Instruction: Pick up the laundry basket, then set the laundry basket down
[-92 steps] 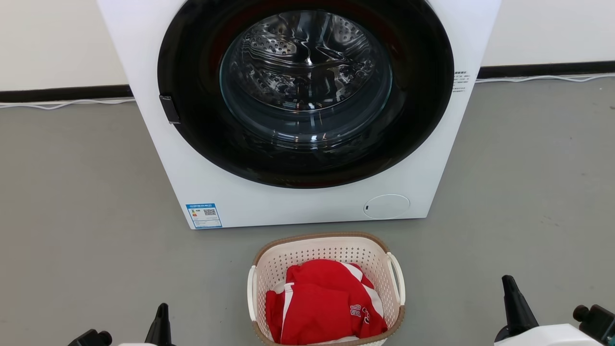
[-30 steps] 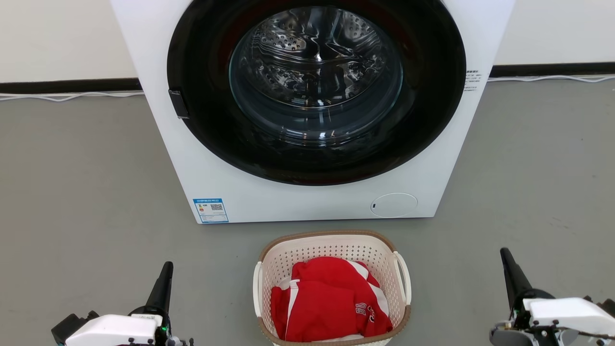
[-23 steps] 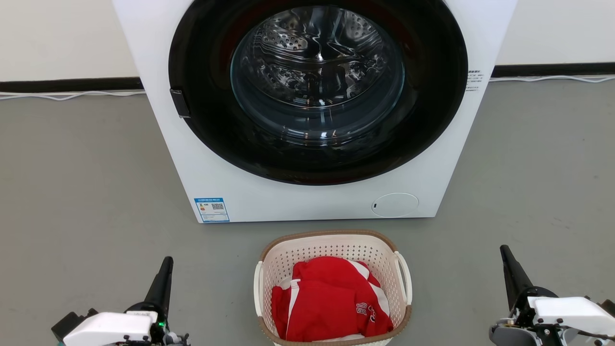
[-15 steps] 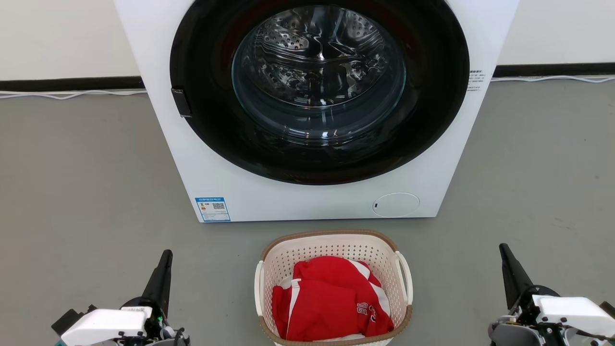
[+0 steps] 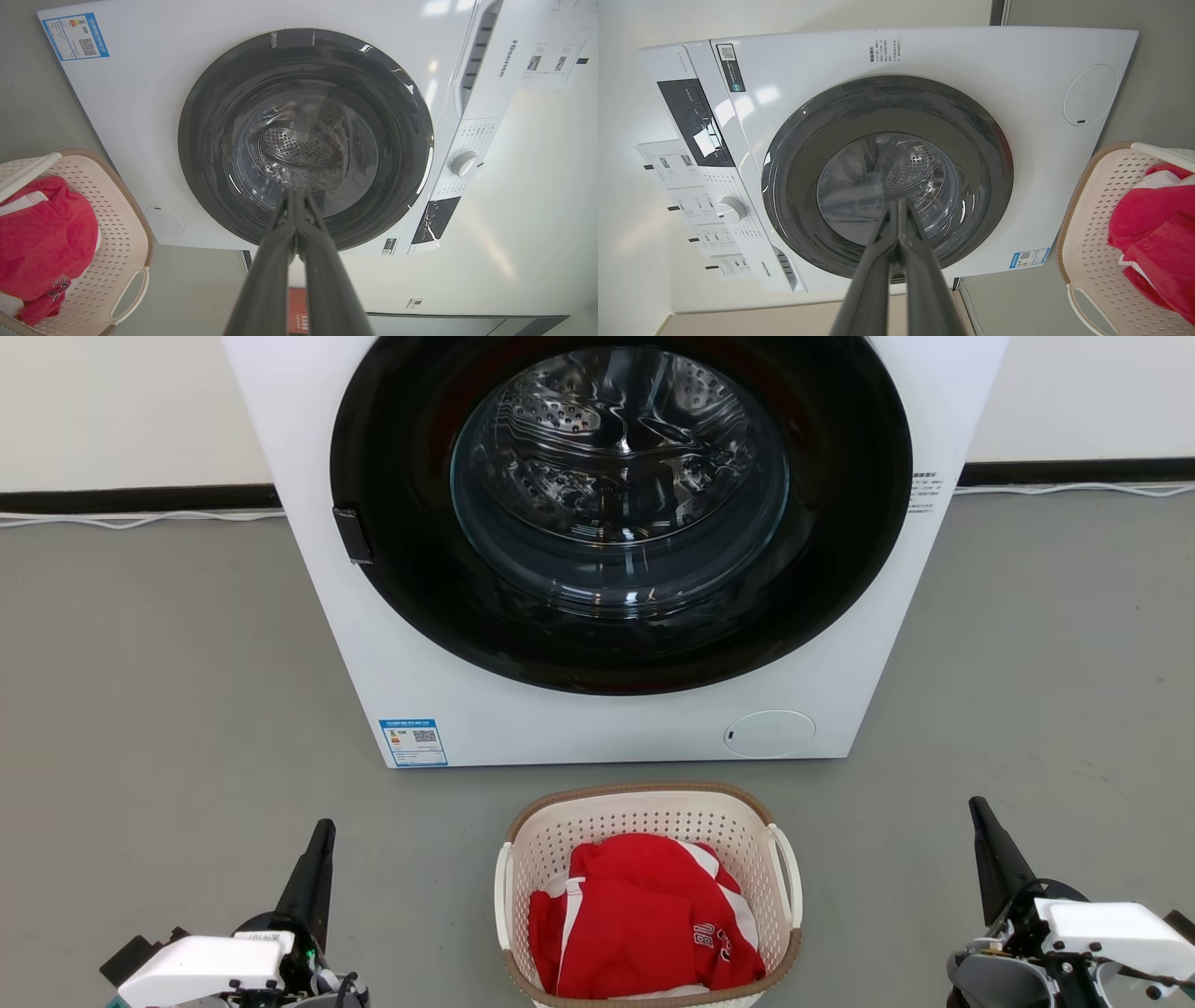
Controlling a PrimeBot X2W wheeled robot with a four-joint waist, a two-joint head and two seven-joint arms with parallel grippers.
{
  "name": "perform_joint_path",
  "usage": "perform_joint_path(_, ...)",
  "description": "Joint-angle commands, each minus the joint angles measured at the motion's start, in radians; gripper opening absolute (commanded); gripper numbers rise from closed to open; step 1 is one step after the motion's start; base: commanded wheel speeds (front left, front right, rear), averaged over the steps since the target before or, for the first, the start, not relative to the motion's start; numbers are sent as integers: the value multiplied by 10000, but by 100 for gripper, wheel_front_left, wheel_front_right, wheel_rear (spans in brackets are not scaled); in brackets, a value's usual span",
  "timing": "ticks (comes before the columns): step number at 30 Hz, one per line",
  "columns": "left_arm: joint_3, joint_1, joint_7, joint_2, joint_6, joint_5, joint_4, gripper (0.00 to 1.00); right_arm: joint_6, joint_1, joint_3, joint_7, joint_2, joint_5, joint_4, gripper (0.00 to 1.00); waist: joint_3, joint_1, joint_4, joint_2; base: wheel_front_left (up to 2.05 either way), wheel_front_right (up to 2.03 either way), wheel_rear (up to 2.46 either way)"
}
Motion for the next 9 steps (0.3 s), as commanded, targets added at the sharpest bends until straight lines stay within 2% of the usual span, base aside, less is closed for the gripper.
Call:
perform_joint_path(1, 305, -561, 23, 102, -73, -47, -296, 0, 71, -406, 176, 81, -37, 64, -284, 0, 0, 0, 0, -1, 0, 0, 0)
perform_joint_path(9, 305, -561, 23, 102, -73, -48, -297, 0, 71, -406, 176, 80, -37, 65, -284, 0, 0, 0, 0, -1, 0, 0, 0)
